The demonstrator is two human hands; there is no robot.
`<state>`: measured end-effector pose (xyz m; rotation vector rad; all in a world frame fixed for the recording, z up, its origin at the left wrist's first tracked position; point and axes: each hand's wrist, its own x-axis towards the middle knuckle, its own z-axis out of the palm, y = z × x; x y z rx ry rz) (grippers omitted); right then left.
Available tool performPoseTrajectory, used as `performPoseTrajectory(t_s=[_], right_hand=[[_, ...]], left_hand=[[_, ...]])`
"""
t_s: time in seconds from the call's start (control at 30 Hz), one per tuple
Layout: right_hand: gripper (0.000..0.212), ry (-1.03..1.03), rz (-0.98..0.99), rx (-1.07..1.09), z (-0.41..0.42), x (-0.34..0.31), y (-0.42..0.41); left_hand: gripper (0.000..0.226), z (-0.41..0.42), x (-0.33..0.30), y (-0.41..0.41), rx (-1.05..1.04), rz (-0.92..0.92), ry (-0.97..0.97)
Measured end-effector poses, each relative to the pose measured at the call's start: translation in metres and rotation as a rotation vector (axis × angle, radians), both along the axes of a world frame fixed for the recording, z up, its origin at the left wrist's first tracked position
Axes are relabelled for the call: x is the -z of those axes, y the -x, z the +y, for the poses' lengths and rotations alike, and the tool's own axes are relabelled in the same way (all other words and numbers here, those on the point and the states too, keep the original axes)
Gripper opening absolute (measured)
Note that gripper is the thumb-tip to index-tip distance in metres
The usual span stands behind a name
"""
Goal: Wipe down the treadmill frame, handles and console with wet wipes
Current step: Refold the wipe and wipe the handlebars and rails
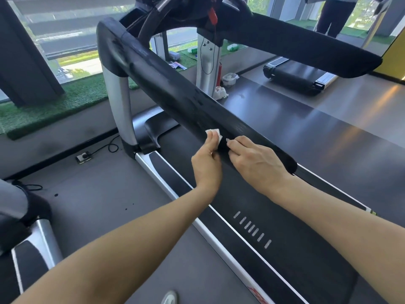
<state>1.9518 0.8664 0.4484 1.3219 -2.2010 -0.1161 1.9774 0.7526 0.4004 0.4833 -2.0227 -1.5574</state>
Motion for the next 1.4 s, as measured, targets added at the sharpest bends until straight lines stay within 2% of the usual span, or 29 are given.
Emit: performPoseTrajectory(t_s=[0.17, 0.33, 0.5, 0.6, 0.7, 0.77, 0.97, 1.1, 1.2, 1.33, 1.4], right_hand=[[0.039, -0.011, -0.007, 0.016, 0.0, 0.003, 0.002], [0.039, 0.031, -0.008, -0.012, 0.001, 0.0, -0.001], [0.039, 0.014, 0.001, -0.002, 0.002, 0.001, -0.001], [0.042, 0.001, -0.008, 0.016, 0.001, 0.001, 0.0], [0.042, 0.016, -0.021, 0.006, 0.003, 0.003, -0.001], [0.041, 0.012, -0.014, -0.002, 0.003, 0.003, -0.001], [0.041, 0.012, -0.028, 0.005, 0.003, 0.004, 0.003], [0.04, 0.027, -0.04, -0.008, 0.004, 0.006, 0.002], [0.039, 0.013, -0.03, -0.005, 0.005, 0.005, 0.002], [0.039, -0.001, -0.024, 0.005, 0.004, 0.004, 0.002], [0.04, -0.006, -0.04, -0.001, 0.003, 0.003, 0.001]], left_hand=[[0.039, -0.011, -0.005, 0.015, -0.119, -0.056, -0.102], [0.037, 0.021, 0.013, -0.011, -0.017, -0.109, -0.14], [0.037, 0.007, 0.012, -0.002, -0.069, -0.114, -0.148], [0.029, 0.004, 0.015, 0.008, -0.121, -0.143, -0.209], [0.021, 0.023, 0.023, -0.005, -0.024, -0.119, -0.283], [0.024, 0.031, 0.028, -0.015, 0.041, -0.135, -0.256], [0.026, 0.009, 0.018, 0.006, -0.078, -0.128, -0.271], [0.024, 0.026, 0.017, -0.01, 0.014, -0.119, -0.288], [0.028, 0.024, 0.02, -0.009, -0.02, -0.114, -0.277], [0.018, 0.008, 0.016, 0.005, -0.098, -0.12, -0.27], [0.019, 0.009, 0.016, 0.002, -0.072, -0.128, -0.287]])
